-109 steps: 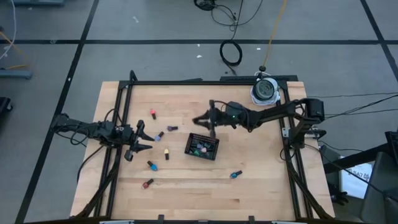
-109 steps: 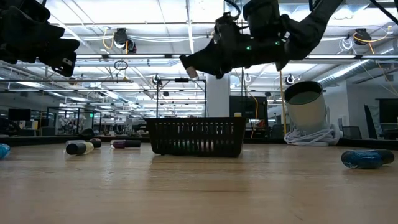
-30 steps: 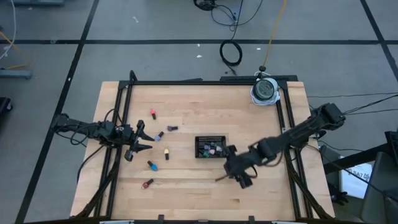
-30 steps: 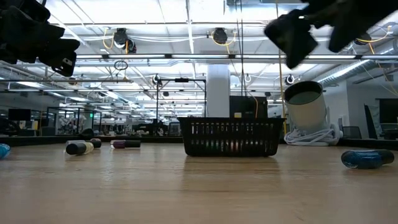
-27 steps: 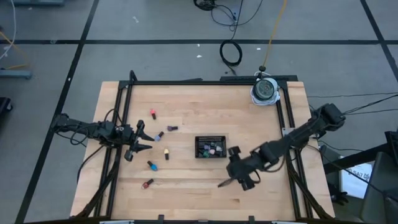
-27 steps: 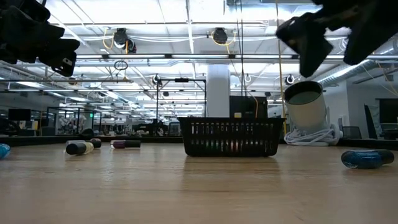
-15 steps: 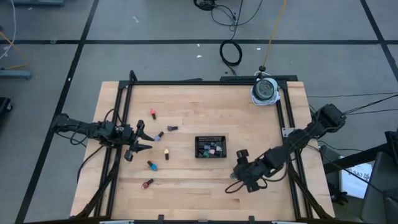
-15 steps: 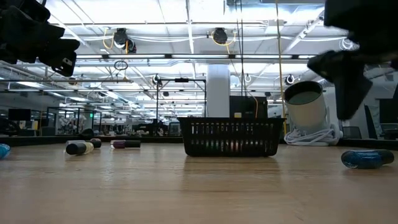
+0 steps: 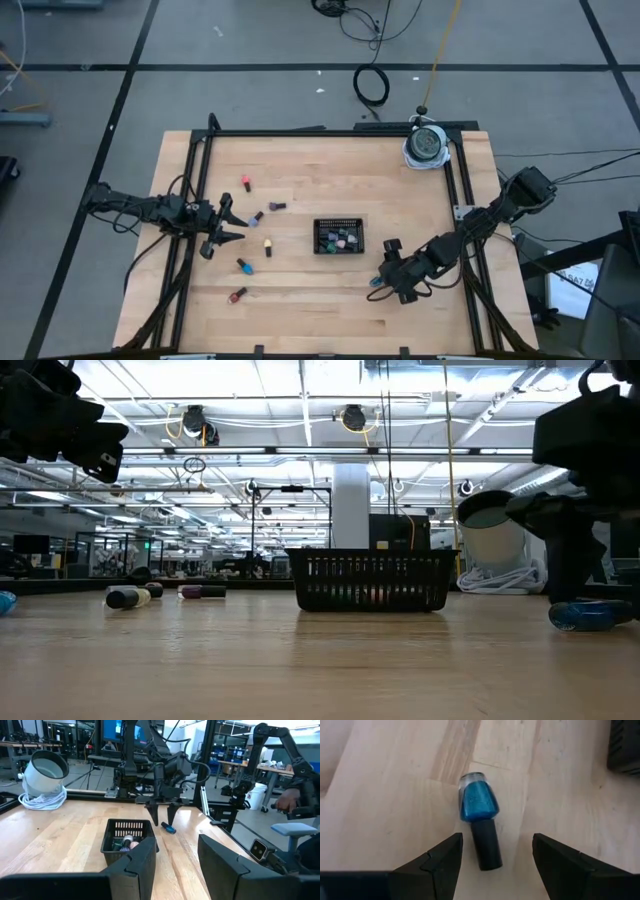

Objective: Pick & Place Nail Polish
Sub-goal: Put the right blue nail polish into the black bin

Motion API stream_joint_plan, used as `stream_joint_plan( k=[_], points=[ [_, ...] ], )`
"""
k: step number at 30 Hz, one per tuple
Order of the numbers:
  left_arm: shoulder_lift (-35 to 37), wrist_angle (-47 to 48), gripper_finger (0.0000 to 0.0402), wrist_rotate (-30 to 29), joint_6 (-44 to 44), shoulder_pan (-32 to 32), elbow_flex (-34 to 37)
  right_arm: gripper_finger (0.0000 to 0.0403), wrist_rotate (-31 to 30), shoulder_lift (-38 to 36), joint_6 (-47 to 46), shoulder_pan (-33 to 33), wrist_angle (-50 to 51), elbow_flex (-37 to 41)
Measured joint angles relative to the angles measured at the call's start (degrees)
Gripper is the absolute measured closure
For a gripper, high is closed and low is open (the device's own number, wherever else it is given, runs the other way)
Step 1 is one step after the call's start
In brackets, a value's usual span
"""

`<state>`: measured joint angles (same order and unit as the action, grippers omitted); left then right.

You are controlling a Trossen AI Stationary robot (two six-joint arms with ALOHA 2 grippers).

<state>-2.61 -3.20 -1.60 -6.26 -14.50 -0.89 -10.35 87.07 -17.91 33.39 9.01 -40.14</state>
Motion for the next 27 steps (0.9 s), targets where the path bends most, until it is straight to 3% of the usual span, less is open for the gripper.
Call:
stream_joint_plan(
  k=[11, 27],
  points=[
    [0.02, 0.0, 0.0256, 0.0, 0.0, 0.0, 0.0, 0.019, -0.2, 2.69, -0.54, -0.04, -2.87, 0.7],
    [0.0, 0.0, 0.0256, 0.0, 0.0, 0.0, 0.0, 0.0354, 2.73, 2.73, -1.97, -0.41, -2.07, 0.7]
  ],
)
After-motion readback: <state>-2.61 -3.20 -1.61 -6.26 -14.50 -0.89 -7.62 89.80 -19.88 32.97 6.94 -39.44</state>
